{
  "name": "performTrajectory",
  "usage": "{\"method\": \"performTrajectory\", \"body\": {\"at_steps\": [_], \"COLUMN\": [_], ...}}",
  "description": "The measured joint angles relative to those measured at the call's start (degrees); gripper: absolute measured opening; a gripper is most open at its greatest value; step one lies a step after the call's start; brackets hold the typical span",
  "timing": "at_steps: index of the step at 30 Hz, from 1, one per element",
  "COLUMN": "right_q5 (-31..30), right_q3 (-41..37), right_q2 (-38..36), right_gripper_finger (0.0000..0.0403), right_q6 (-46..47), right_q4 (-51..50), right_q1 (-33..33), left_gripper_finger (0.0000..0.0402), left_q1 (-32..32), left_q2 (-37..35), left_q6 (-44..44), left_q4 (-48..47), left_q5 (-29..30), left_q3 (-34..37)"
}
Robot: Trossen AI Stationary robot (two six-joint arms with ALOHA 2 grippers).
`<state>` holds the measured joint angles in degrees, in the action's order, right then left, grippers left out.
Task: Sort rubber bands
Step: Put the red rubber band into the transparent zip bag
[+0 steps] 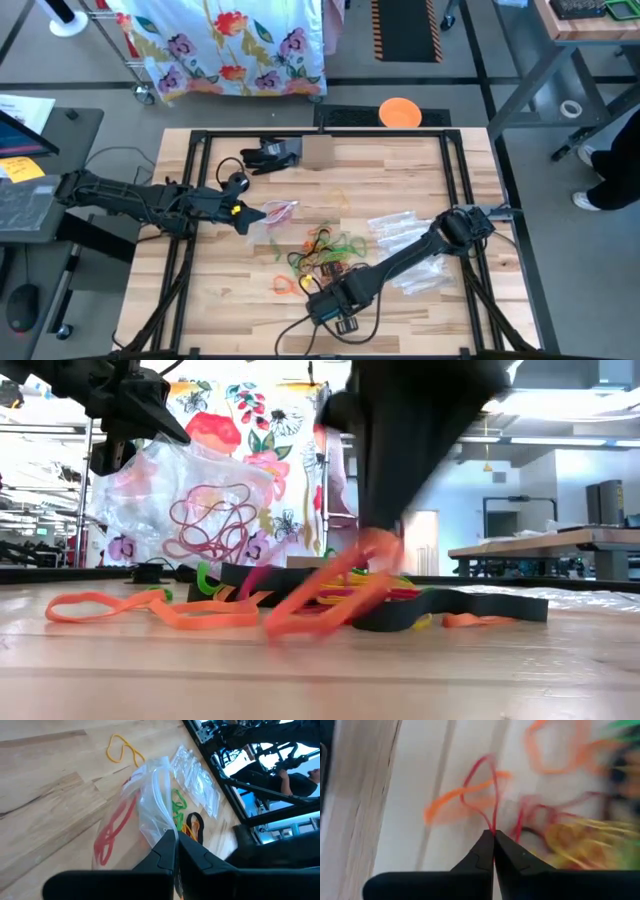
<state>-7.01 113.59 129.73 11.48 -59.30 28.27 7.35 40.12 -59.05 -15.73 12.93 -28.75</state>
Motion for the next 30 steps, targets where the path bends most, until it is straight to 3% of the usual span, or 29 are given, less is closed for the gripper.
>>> {"method": "performTrajectory", "body": {"at_steps": [5,12,15,22,30], "right_q5": [-3.3,-12.5,-20.8,-19.6,-26.0], "right_q3": [9.2,18.0,18.4,15.3,14.5], "right_q2": [0.0,-0.1,-0.1,-0.1,-0.1], "right_gripper_finger": [0.0001,0.0000,0.0000,0.0000,0.0000], "right_q6": [-1.4,-10.7,-12.9,-9.7,-13.1], "right_q4": [-6.3,-3.0,-0.2,-0.9,4.8], "right_q1": [0.3,1.0,0.2,-1.7,-5.4], "left_gripper_finger": [0.0000,0.0000,0.0000,0.0000,0.0000], "left_q1": [0.0,0.0,0.0,0.0,0.0], "left_q2": [0.0,0.0,0.0,0.0,0.0], "left_q6": [0.1,1.2,1.1,0.9,0.7], "left_q4": [-0.1,0.0,0.0,-0.1,-0.1], "left_q5": [0.0,0.0,0.0,-0.3,-0.3], "left_q3": [0.0,0.0,0.0,0.0,0.0]}}
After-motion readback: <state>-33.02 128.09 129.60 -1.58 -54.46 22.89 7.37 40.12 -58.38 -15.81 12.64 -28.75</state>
